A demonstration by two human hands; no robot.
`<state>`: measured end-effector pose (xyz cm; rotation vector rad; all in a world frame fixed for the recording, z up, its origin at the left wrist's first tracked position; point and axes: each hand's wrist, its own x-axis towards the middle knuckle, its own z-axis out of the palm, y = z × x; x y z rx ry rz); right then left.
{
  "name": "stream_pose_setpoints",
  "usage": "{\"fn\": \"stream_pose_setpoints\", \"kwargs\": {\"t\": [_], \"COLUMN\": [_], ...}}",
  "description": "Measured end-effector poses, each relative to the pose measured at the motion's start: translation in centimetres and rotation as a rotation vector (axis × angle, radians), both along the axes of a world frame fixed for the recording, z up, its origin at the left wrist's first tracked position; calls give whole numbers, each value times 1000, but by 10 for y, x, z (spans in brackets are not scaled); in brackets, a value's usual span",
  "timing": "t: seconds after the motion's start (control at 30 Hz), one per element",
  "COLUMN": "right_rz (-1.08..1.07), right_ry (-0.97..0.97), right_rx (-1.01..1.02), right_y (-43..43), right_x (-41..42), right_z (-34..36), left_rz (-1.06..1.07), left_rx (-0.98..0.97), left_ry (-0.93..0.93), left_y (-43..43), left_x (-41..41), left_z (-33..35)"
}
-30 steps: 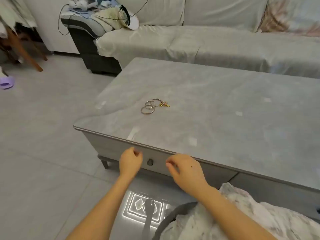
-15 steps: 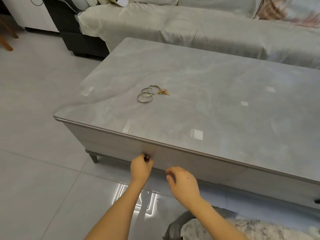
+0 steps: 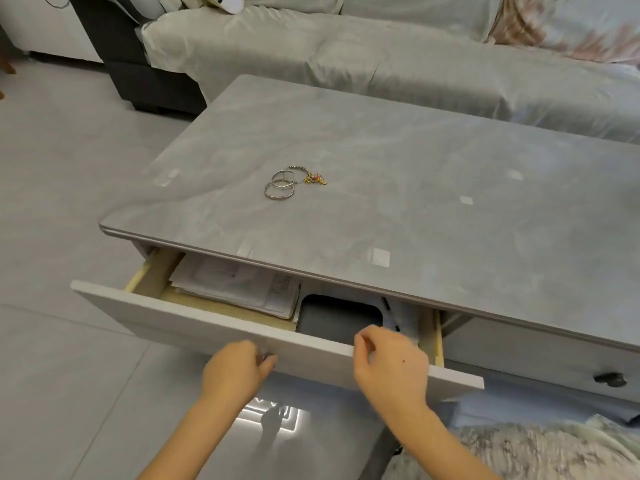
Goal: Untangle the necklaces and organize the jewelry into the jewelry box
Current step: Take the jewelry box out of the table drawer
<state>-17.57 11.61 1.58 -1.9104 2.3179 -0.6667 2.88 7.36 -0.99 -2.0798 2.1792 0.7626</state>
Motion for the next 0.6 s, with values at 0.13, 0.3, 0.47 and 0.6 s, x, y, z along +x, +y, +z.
{"fn": "stream_pose_setpoints", "kwargs": {"t": [0.13,0.3,0.47,0.6], "right_rz": [-51,107,136,113], "right_ry": [-3,-146,-149,-176], "right_rx": [429,794,885,911], "right_y": [-40,-86,-91,-82], "right_x": [-36,-53,-53,-48], "right_z": [-14,-46,-56,-61], "left_rz": [-247,-527,-493,-539], "left_rx": [-509,-470,-353,-235], "left_ry": [105,2,-6,-52], "left_y": [-10,-29,-25,-16], "left_x": [5,2,2,6], "left_z": [33,24,24,28]}}
